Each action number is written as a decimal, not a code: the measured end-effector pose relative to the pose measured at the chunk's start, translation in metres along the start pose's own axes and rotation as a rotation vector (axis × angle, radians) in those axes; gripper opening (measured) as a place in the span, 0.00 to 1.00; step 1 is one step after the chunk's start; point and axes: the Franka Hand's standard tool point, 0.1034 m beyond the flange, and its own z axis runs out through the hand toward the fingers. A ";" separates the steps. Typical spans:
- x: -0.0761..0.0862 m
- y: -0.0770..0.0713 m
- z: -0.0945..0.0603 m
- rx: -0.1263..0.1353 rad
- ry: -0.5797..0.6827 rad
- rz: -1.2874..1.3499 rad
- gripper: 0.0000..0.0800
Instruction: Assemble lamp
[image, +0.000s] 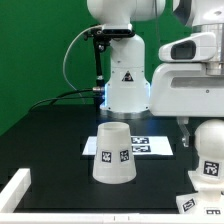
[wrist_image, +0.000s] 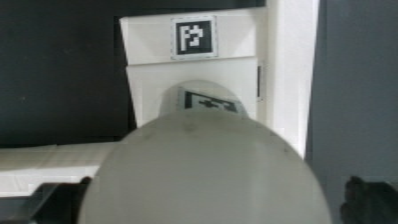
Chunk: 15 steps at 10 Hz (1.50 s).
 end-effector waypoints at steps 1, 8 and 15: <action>0.000 0.000 0.000 0.000 0.000 0.040 0.75; -0.001 0.001 0.001 -0.010 -0.014 0.812 0.72; 0.002 0.009 0.003 0.079 -0.079 1.584 0.72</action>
Offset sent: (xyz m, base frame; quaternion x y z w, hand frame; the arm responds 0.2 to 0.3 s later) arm 0.0000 0.0000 0.0000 0.0000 0.0000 0.1938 0.9810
